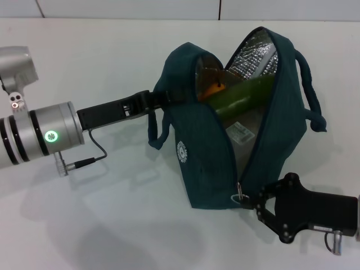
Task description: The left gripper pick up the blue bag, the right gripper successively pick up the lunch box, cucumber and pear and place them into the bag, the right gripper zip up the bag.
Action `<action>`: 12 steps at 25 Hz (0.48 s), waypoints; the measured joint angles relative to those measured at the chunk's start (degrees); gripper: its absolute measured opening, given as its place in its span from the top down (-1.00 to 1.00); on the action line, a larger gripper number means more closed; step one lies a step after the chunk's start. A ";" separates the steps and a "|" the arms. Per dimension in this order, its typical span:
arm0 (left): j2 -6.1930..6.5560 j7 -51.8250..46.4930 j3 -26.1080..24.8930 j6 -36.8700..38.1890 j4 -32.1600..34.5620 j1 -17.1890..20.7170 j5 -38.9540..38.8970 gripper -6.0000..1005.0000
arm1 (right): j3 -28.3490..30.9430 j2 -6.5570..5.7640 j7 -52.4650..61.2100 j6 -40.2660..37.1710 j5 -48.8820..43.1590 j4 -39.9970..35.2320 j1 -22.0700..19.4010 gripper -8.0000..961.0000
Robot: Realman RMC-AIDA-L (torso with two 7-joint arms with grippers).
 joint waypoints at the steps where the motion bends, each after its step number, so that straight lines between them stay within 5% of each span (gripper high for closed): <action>1: 0.00 0.00 -0.04 0.15 0.01 0.03 0.00 0.85 | 0.11 -0.07 -0.32 -0.76 0.00 0.07 -0.09 0.97; 12: 0.01 0.05 -0.20 0.71 0.02 0.14 0.01 0.85 | 4.69 -0.08 -6.15 -6.88 2.08 0.29 -2.27 0.97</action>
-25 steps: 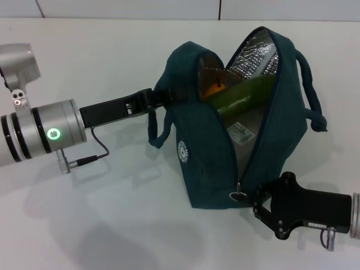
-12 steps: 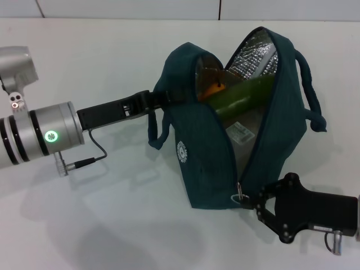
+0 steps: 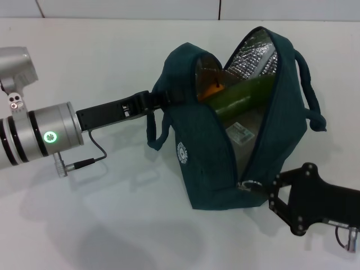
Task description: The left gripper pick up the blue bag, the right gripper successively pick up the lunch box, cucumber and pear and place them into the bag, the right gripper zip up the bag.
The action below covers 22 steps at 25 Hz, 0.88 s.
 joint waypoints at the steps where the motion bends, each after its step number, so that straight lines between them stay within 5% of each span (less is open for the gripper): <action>1: 0.00 0.01 0.00 0.01 0.00 0.00 0.00 0.85 | -0.02 0.00 -0.43 -0.40 0.44 0.00 0.13 0.97; 14: -0.07 1.62 -0.06 -0.37 0.00 0.00 -0.14 0.69 | -0.59 0.39 -2.53 -1.36 6.55 -3.08 3.56 0.97; 16: -0.05 1.70 -0.09 -0.57 -0.01 0.00 -0.16 0.28 | -0.59 0.43 -2.53 -1.48 7.52 -3.16 4.26 0.97; 22: 0.03 3.12 -0.24 -0.71 -0.05 0.00 -1.12 0.11 | -0.68 0.49 -3.63 -1.23 11.29 -3.81 5.17 0.97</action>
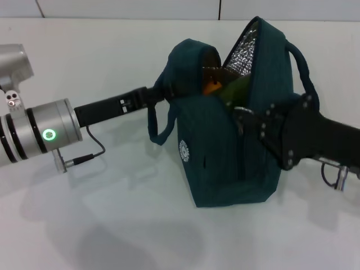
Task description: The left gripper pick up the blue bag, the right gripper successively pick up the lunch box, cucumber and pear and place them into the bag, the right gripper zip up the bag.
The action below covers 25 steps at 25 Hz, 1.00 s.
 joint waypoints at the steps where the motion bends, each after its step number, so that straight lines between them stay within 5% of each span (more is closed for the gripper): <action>1: 0.01 0.48 -0.01 0.04 -0.01 0.05 -0.64 0.11 | -0.03 0.03 -0.10 0.08 0.31 0.08 0.11 0.97; 5: 0.08 3.22 -0.02 0.57 -0.03 0.90 -3.06 0.12 | -0.10 0.04 -0.12 0.53 0.46 1.14 0.50 0.97; 16: 0.58 9.55 -0.03 2.65 0.48 4.34 -7.70 -0.41 | -0.93 0.03 -0.12 1.23 1.55 -1.82 2.76 0.97; 25: 2.36 13.08 -1.70 4.55 0.57 8.89 -12.42 -0.76 | -1.29 0.09 0.13 3.13 1.87 -1.39 6.62 0.97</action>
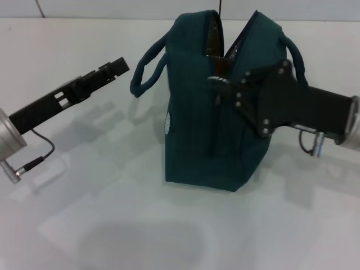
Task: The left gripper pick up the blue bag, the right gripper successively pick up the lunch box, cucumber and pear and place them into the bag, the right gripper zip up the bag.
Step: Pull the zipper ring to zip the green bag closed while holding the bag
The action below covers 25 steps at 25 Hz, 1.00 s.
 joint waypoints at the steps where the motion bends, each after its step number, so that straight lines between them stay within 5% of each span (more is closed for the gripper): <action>1: 0.03 0.00 -0.10 0.00 -0.01 0.24 0.00 -0.76 | -0.54 0.05 0.00 0.73 0.01 0.09 0.46 0.97; 25: -0.95 4.23 0.10 5.85 0.44 0.71 6.57 -0.76 | -5.91 0.30 -0.14 4.53 4.54 1.23 4.08 0.97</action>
